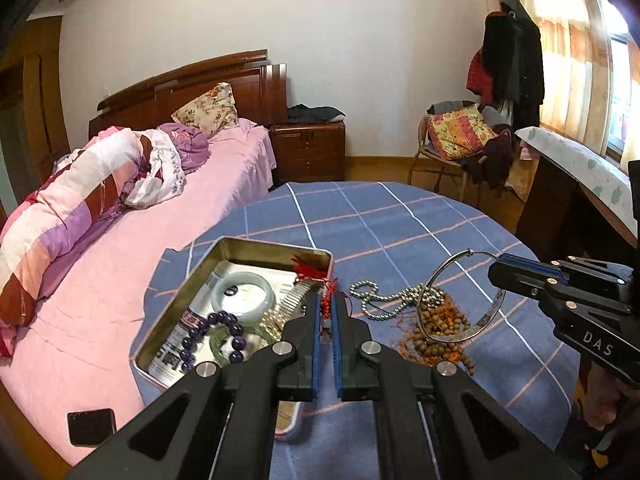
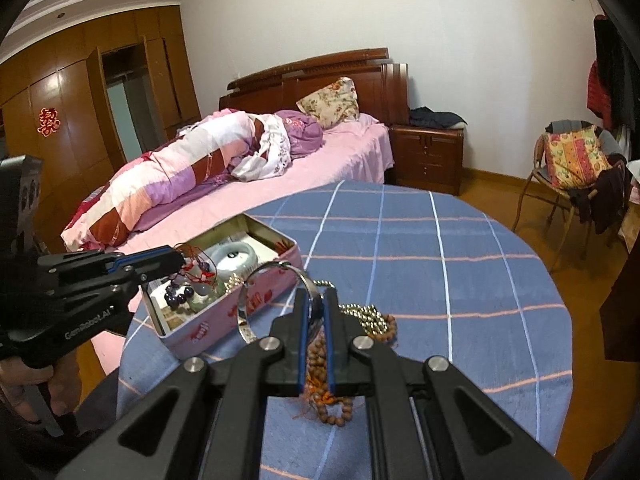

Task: Organize jewelry
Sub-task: 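Carry the red charm and silver hoop bangle over the pink tin with both tools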

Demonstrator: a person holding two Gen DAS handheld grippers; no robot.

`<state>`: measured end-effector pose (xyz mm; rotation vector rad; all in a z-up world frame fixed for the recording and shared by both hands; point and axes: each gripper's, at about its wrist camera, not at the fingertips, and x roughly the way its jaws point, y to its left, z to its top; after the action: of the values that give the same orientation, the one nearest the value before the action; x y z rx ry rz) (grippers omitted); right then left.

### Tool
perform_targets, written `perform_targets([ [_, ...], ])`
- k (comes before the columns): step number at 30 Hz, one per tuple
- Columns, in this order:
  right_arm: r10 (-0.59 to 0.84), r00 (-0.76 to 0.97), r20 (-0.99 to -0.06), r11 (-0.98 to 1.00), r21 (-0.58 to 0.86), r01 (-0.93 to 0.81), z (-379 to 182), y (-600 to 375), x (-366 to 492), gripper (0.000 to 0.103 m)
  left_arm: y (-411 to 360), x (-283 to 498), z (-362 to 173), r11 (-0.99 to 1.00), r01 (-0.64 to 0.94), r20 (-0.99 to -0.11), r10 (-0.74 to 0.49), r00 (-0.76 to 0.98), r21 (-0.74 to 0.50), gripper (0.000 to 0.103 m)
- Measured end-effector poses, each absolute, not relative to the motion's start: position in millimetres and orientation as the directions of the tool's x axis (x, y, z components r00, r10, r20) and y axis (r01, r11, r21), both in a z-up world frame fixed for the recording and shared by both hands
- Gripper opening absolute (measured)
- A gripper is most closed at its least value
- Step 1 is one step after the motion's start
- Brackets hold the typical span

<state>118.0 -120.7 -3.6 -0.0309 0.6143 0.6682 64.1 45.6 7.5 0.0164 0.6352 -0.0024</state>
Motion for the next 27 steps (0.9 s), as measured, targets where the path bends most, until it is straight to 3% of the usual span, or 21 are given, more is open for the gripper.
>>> perform_targets([
  [27,0.630,0.577,-0.520,0.712,0.089,-0.697,26.5,-38.9,131.3,0.009,104.7,81.4,14.8,0.994,-0.107,-0.592,0.098,0.800,0.021,0.004],
])
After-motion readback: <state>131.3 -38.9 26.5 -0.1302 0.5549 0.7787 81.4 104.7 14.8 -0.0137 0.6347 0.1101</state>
